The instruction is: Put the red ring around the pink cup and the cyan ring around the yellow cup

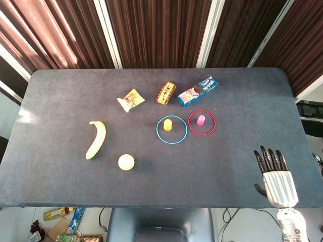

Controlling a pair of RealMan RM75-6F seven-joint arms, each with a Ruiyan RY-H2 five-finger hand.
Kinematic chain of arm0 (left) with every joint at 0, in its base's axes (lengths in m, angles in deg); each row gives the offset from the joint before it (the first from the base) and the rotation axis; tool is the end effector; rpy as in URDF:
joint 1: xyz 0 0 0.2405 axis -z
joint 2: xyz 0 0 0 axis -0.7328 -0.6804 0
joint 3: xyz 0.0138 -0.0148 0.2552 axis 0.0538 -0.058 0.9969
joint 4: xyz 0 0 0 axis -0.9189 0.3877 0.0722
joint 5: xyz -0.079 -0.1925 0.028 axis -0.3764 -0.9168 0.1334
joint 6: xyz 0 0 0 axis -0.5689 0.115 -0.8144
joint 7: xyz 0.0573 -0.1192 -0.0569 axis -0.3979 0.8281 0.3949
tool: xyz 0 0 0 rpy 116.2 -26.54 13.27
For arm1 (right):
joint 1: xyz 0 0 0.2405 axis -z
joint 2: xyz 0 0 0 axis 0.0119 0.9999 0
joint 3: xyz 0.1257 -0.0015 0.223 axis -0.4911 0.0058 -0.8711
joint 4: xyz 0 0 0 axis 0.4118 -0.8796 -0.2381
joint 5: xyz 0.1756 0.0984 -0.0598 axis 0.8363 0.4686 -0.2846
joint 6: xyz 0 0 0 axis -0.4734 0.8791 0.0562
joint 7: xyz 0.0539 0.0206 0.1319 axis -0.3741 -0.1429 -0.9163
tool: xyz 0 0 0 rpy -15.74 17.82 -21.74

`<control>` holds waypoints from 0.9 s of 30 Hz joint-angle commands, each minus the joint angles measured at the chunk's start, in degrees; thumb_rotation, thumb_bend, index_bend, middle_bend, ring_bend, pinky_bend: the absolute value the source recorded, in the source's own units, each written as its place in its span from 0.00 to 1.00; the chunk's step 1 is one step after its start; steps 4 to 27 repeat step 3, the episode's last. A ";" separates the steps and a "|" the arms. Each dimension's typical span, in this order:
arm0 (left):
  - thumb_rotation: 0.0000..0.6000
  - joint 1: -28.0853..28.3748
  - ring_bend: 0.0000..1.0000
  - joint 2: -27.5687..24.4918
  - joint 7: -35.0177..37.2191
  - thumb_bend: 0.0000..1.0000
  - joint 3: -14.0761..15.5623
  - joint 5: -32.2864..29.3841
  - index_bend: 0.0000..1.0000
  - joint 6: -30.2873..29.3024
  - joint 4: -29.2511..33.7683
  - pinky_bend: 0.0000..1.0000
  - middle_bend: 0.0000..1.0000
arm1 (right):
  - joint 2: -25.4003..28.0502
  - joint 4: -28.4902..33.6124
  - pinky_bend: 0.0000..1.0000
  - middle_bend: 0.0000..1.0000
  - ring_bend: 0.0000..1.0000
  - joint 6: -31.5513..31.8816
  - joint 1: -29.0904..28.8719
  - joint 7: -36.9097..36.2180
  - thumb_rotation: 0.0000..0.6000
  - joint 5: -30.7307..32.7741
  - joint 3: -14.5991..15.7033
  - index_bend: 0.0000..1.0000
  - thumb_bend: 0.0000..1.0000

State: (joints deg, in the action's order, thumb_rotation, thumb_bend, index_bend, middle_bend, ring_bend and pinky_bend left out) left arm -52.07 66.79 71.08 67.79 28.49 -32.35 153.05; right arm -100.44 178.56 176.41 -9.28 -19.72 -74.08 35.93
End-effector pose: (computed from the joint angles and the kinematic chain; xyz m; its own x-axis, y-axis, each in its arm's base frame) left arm -0.3944 0.1032 0.2084 0.5036 0.0941 0.8588 0.8515 0.1137 -0.5118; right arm -0.2775 -0.1611 0.1132 0.6476 -0.0073 0.7620 -0.7611 -0.0560 0.6462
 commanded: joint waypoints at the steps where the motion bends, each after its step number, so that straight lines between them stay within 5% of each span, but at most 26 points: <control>1: 1.00 0.00 0.00 -0.01 0.09 0.41 -0.02 -0.11 0.06 0.05 0.00 0.15 0.00 | -0.16 -0.12 0.09 0.01 0.00 -0.80 0.36 -0.45 1.00 -0.24 -0.31 0.00 0.21; 27: 1.00 -0.02 0.00 -0.01 0.19 0.41 0.02 -0.19 0.06 0.13 -0.07 0.15 0.00 | -0.28 -0.17 0.09 0.01 0.00 -1.61 0.43 -0.91 1.00 -0.29 -0.73 0.00 0.21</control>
